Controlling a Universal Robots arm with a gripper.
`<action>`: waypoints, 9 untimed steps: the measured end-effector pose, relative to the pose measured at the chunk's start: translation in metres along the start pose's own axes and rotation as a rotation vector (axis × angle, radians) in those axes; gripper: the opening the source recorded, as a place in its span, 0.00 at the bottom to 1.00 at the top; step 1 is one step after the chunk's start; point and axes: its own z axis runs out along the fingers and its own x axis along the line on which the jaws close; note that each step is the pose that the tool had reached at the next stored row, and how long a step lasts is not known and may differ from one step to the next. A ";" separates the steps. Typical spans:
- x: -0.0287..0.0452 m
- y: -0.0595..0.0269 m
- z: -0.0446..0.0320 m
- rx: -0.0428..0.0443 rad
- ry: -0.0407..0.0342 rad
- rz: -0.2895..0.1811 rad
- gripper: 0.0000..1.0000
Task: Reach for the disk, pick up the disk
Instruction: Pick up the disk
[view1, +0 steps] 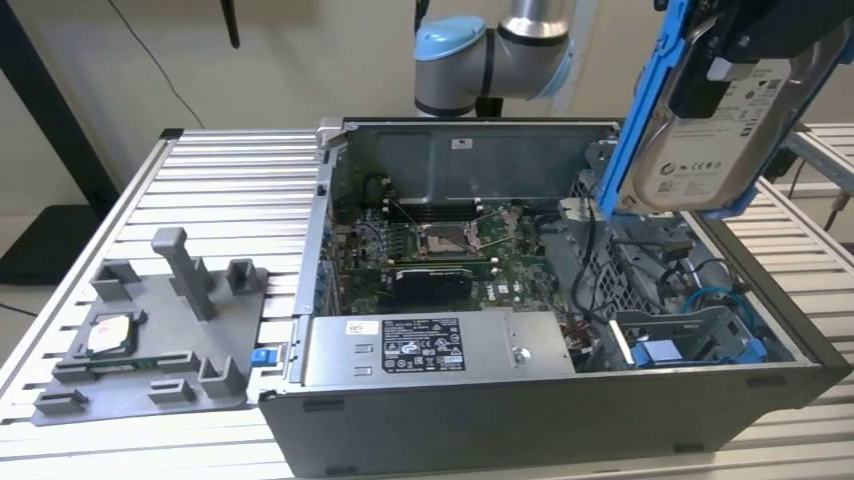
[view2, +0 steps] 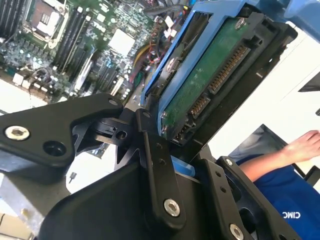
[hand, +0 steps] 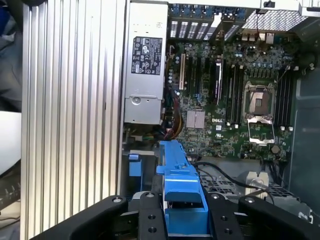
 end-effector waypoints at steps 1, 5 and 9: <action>0.0028 0.0000 0.0008 0.0000 0.0000 0.000 0.00; 0.0136 0.0000 0.0039 0.0000 -0.0016 0.000 0.00; 0.0255 0.0002 0.0073 0.0001 -0.0042 0.000 0.00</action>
